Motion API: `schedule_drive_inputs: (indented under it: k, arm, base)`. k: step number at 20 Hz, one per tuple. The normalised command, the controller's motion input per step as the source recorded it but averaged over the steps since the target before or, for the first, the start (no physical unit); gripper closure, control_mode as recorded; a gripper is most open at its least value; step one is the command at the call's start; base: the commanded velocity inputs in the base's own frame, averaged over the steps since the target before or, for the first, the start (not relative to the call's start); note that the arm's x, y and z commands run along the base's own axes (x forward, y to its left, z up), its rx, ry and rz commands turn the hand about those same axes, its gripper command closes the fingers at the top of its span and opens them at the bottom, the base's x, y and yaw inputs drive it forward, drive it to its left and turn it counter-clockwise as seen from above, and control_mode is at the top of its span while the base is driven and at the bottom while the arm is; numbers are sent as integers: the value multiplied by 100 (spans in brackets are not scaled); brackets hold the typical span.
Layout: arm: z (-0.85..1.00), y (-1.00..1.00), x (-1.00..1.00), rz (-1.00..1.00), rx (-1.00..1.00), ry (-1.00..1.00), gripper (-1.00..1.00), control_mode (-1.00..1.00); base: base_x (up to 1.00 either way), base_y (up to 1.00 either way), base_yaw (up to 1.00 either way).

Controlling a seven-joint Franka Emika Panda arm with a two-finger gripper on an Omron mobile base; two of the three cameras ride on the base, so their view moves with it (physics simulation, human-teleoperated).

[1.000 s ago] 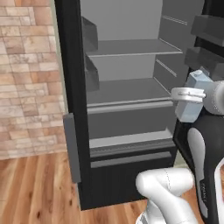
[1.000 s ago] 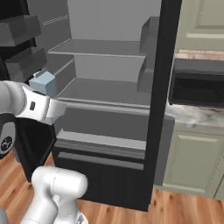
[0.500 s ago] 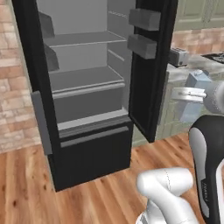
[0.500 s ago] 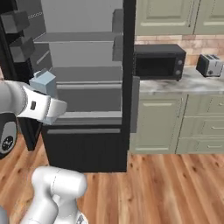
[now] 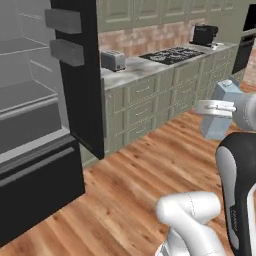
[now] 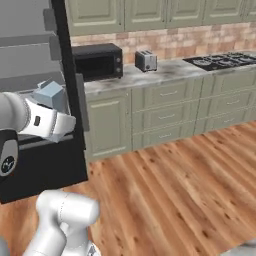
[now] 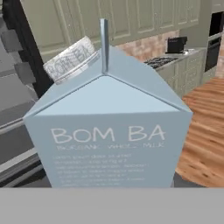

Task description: Take a sugar cube from the saucer and place it inside the coffee. Then, grab milk from the fridge and place it next to the coffee on the counter to sweeten the coffee.

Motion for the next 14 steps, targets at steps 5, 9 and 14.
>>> schedule_drive_inputs:
  k: [5, 9, 14]
  arm:
    - [0, 0, 0, 0, 0, 0, 100, 100]
    - [0, 0, 0, 0, 0, 0, 100, 100]
    - [0, 0, 0, 0, 0, 0, 100, 100]
  base:
    - [21, -73, -51]
    - [83, -50, -35]
    - [100, -31, -21]
